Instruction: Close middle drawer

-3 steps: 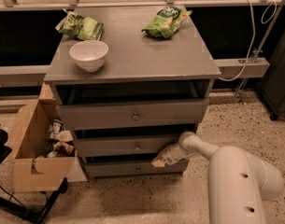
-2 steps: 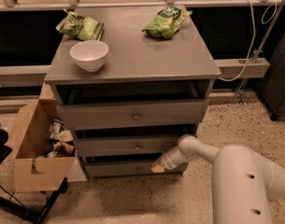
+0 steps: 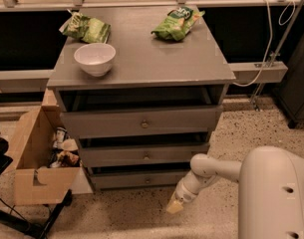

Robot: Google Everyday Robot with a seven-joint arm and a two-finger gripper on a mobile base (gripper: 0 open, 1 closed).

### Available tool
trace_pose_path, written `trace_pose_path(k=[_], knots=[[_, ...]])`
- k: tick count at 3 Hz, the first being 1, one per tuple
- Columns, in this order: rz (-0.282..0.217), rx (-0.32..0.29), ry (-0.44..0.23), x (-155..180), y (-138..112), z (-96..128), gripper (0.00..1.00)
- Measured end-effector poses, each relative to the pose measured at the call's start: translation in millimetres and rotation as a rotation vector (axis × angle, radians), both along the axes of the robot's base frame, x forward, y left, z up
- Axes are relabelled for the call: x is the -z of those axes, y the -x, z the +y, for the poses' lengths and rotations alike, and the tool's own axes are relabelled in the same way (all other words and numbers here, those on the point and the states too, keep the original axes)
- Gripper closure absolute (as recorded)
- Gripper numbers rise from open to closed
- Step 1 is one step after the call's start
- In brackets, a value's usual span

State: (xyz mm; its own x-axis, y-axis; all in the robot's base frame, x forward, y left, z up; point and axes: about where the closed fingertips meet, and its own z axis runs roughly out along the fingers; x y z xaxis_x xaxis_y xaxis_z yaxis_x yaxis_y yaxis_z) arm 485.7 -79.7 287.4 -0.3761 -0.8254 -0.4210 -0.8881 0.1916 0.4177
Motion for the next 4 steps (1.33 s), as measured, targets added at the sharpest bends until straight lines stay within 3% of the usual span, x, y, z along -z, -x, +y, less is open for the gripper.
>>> trace_pose_path(k=[1,2,3,4], knots=[[0.080,-0.057,0.111,-37.7,46.4,-32.2,1.00],[0.117,-0.059,0.238,-89.2,62.0,-69.6,1.00],[0.123,-0.020,0.343,-141.9,63.5,-106.0,1.00],[0.090,0.066,0.417,-188.2,63.6,-139.2,1.00]])
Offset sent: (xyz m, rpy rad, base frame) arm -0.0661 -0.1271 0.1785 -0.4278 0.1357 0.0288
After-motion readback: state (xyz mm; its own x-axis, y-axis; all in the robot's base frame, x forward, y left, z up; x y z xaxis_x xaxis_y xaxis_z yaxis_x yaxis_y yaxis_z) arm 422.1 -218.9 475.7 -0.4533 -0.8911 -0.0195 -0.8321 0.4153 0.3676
